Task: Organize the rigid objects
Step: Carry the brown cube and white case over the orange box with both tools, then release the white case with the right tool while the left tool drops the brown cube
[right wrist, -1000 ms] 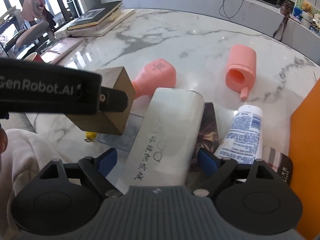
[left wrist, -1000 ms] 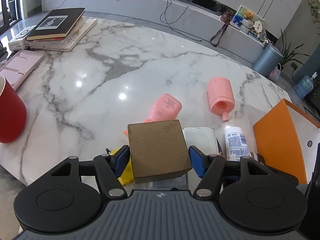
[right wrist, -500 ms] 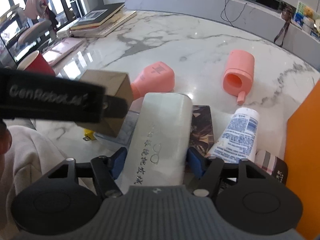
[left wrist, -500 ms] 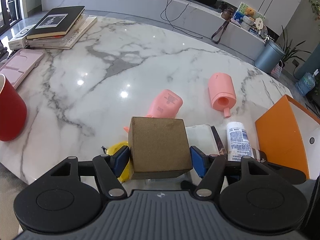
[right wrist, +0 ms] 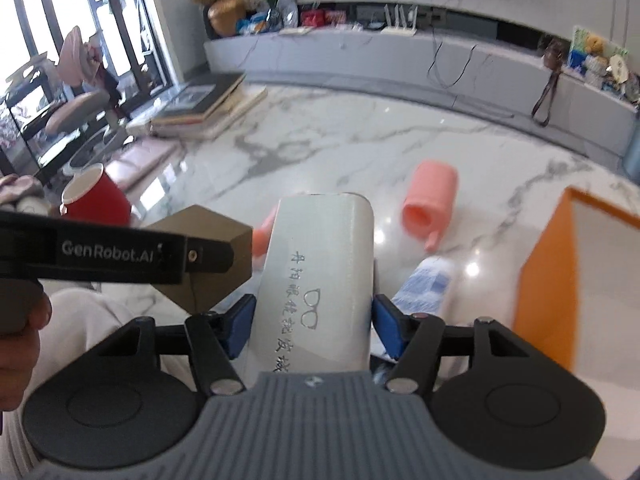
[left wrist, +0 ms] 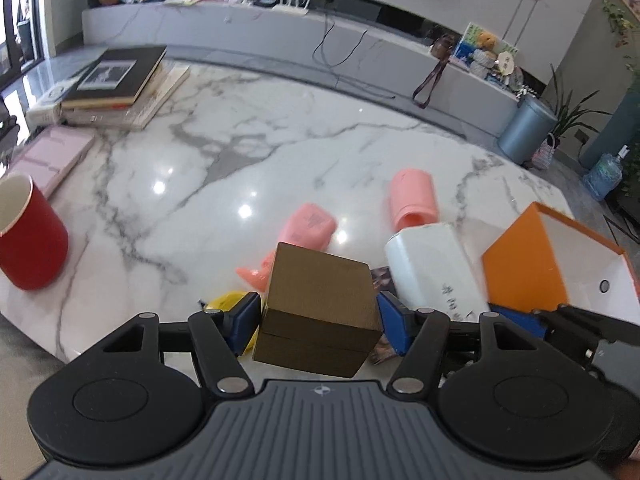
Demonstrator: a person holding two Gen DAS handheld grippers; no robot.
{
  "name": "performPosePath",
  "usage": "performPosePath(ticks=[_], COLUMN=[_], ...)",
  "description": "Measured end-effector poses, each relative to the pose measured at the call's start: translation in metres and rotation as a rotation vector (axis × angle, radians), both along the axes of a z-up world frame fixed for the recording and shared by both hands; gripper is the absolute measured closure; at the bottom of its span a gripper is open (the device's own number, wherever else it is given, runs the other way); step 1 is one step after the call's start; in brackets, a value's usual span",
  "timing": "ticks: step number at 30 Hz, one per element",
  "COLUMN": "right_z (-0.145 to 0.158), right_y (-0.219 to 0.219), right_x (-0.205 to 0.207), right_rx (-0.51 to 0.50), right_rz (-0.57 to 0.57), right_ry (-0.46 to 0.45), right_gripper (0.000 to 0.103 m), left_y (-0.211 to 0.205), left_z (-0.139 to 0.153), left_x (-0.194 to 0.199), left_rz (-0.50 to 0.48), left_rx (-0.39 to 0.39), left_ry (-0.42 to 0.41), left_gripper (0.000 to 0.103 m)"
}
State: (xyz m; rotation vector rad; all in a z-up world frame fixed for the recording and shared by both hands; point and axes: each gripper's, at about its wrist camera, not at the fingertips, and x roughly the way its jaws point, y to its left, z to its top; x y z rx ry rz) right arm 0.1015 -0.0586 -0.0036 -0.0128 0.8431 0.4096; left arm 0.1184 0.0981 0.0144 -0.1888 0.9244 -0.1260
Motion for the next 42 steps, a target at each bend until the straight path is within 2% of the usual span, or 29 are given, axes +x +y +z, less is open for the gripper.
performPosePath(ticks=[10,16,20,26,30,37,42], right_z=[0.056,0.068,0.057,0.022,-0.001,-0.028,-0.043], right_y=[-0.072,-0.135,-0.178,-0.223,-0.226,-0.223,-0.22], right_x=[-0.015,-0.016,-0.014,-0.003,0.01,0.018,0.018], right_rx=[-0.006,-0.044,-0.051,-0.035,-0.016,-0.011,-0.016], right_rz=[-0.138,-0.27,-0.351,-0.426,-0.426,-0.395,-0.388], right_ry=[-0.155,-0.192,-0.144,-0.017,0.055,0.129,0.19], right_gripper=[0.04,0.04,0.04,0.04,0.04,0.04,0.04], left_y=[-0.065,-0.123,-0.168,-0.229,-0.259,-0.271,-0.28], left_z=[0.05,0.07,0.063,0.04,0.024,-0.007,-0.022], left_x=[0.0,0.016,0.032,0.053,0.061,0.065,0.066], left_rz=[-0.137,-0.266,-0.369,-0.484,-0.531,-0.572,-0.604], left_rx=[-0.029,-0.063,-0.061,-0.016,0.041,0.138,0.204], left_ry=[-0.111,-0.133,-0.103,-0.049,-0.02,0.02,0.017], left_gripper=[0.03,0.03,0.03,0.03,0.03,0.03,0.03])
